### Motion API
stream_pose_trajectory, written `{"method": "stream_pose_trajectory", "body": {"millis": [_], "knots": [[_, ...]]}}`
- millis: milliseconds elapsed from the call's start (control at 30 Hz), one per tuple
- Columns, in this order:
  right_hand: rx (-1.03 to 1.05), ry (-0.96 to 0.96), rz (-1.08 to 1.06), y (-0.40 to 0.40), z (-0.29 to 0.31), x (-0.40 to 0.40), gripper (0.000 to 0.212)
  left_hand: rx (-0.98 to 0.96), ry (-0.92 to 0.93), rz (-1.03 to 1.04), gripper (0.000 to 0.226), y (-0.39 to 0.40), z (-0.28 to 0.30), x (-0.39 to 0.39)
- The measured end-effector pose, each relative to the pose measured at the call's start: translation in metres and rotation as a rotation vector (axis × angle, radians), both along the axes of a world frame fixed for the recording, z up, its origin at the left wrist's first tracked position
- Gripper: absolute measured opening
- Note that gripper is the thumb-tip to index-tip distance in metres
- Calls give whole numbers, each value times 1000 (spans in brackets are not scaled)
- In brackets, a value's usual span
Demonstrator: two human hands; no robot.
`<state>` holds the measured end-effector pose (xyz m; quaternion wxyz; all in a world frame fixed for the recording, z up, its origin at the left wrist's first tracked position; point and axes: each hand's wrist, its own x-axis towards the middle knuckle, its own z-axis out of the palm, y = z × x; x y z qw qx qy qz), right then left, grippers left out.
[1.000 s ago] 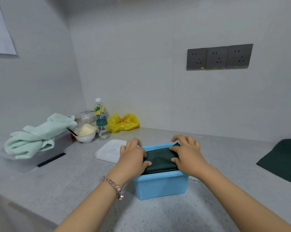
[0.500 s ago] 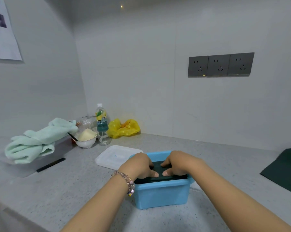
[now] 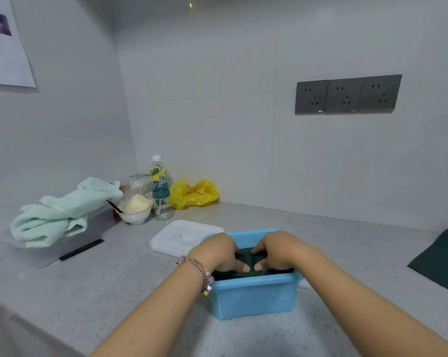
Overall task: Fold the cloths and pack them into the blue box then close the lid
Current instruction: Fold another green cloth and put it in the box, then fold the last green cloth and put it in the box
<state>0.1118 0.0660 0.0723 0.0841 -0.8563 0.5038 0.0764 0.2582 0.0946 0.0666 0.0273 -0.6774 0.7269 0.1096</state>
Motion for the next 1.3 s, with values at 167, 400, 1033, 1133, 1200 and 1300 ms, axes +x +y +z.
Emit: {"method": "stream_pose_trajectory", "body": {"millis": [167,400,1033,1133,1200,1300], "knots": [[-64,-343,-70,12,-3,-16,38,-185,117,27,35,11,5,5],[-225,-602,-154,31,-8,-22,31,-383,197,62,29,35,9,-5],[-393,-657,-350,92,-35,-176,32,-431,544,-202,29,52,-17,-176],[-383,-639,-432,99,-47,-220,33,-377,567,-263,29,45,-33,-220],[-363,-631,-486,103,-54,-247,33,-358,587,-311,29,41,-44,-246],[-347,-603,-581,108,-68,-289,35,-292,583,-381,29,30,-61,-289]]}}
